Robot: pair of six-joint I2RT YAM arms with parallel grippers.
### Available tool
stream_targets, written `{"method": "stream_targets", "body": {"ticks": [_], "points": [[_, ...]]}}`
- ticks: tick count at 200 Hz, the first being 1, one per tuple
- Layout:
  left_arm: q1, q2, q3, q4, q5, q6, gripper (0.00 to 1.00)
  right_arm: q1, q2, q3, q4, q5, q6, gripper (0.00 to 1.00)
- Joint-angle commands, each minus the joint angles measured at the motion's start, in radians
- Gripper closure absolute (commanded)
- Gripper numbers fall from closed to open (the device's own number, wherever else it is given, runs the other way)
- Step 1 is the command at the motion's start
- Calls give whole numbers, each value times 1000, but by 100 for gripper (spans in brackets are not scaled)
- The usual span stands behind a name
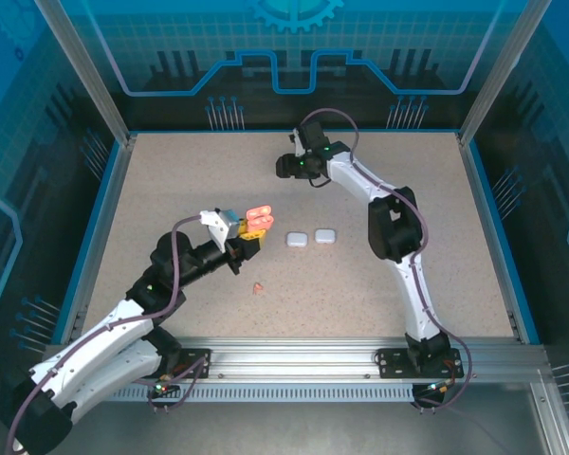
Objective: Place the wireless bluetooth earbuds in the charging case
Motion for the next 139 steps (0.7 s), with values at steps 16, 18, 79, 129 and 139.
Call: {"method": "stream_targets", "body": {"ticks": [16,18,79,129,139], "points": [[-7,-23,-15,-5,-3,28,96,-33,188,269,-76,31,51,37],[-6,-23,-15,-6,-5,29,96,-35,194,280,-76,33,53,37],[-6,-22,-18,-23,-16,54,96,-54,320,401,-37,-1,87,37],[-7,-2,-18,-6,-15,42,96,-52,374,428,-30,-38,96,45],[-7,3,-17,-5,-16,40,96,-49,383,430,-32,-44,98,47]]}}
